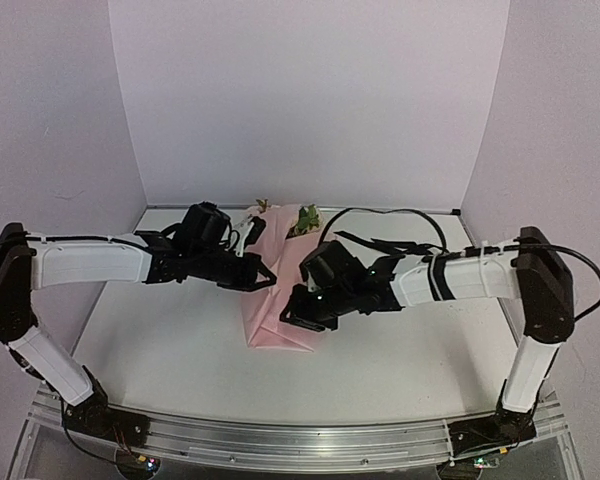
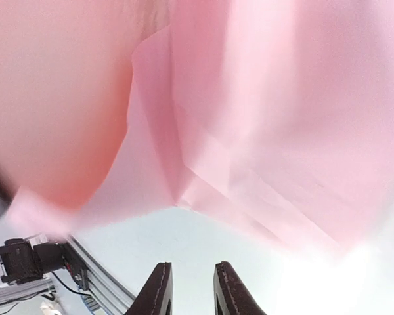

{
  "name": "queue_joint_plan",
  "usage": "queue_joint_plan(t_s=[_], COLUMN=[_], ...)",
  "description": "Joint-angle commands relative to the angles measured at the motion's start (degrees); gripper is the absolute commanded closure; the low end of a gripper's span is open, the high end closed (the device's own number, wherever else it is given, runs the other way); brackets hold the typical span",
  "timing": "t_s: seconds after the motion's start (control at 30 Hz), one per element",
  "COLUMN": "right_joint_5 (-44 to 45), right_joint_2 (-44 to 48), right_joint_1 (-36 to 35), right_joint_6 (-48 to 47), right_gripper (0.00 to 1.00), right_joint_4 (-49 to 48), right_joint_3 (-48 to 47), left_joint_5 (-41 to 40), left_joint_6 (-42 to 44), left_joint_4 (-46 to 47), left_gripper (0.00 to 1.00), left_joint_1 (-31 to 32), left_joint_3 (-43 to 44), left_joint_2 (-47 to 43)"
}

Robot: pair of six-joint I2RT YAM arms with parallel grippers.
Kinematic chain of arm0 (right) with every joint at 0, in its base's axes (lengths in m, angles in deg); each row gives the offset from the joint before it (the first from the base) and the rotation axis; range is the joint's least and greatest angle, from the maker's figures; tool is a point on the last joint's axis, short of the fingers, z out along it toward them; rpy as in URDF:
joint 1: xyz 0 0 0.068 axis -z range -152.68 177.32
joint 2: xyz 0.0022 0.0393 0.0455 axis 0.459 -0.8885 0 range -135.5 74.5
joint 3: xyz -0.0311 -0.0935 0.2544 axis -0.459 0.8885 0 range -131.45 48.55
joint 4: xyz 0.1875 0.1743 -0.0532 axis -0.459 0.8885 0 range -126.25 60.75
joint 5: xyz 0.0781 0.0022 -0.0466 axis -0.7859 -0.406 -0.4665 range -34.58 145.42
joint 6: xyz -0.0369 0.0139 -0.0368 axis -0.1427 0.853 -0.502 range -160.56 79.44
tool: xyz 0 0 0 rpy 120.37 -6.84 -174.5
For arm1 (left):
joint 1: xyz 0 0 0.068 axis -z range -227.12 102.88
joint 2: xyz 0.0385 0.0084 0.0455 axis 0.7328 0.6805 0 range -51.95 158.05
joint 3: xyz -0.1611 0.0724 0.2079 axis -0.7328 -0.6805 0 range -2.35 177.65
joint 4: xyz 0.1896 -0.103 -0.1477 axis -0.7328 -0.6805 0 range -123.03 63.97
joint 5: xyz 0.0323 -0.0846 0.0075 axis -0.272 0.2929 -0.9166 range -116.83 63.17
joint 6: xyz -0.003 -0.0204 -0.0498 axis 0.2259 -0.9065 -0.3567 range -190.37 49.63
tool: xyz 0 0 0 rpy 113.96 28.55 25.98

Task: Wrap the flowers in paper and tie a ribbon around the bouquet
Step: Place the two-thirds-folded wrapping paper at the center of the board.

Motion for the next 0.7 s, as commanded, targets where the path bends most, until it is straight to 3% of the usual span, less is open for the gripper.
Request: queue_joint_plan(t_s=[0.0,0.33,0.5,0.67], right_joint_5=[6.64,3.62,0.97,-2.29], right_joint_2=[7.34,6.31,3.41,-1.29], right_joint_1=[2.64,10.48,13.85,16.45], right_joint_6=[-1.59,-2.35,-2.15,-1.25], right_gripper=[0.71,0.56,0.42,0.38], right_joint_4=[4.40,2.75,0.09,-1.96], right_joint_3=[6.18,6.58,2.81,-3.29], left_joint_5=[2.90,6.61,8.09,8.73], left_joint_6=[1.24,1.52,1.72,2.00], left_joint_4=[2.34,1.13,0.22,-0.65], left_gripper=[1.00,0.99,0.98,0.97], left_joint_1=[-0.10,-0.10,-0.10,-0.10], left_joint_3=[6.74,16.70,18.53,19.20], left_joint_2=[6.85,22.63,25.27,25.84])
